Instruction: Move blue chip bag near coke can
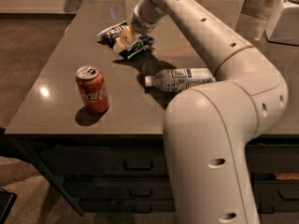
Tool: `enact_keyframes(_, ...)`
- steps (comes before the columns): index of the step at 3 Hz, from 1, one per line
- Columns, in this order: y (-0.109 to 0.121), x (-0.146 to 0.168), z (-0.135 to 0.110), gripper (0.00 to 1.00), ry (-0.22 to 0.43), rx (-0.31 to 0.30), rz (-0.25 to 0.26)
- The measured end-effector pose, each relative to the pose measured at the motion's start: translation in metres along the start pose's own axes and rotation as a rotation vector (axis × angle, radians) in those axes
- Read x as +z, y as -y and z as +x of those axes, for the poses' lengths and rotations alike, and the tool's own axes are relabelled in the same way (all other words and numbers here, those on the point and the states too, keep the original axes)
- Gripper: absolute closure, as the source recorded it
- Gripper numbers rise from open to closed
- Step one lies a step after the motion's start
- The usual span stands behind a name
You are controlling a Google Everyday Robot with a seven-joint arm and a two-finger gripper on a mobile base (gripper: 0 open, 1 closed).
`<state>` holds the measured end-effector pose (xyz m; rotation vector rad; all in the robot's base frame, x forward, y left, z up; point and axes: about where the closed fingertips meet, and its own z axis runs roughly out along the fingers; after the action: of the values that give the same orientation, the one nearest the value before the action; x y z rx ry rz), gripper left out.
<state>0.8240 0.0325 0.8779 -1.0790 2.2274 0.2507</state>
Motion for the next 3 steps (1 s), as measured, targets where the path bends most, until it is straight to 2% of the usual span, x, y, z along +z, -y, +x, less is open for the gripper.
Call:
enact_keyframes(1,0.004,0.012,0.004,0.00,-0.026,0.006,0.000)
enact_keyframes(2,0.002,0.013,0.005,0.16,-0.032,-0.004,-0.017)
enact_keyframes(3,-0.016,-0.005,-0.006,0.49,0.019,-0.064,-0.061)
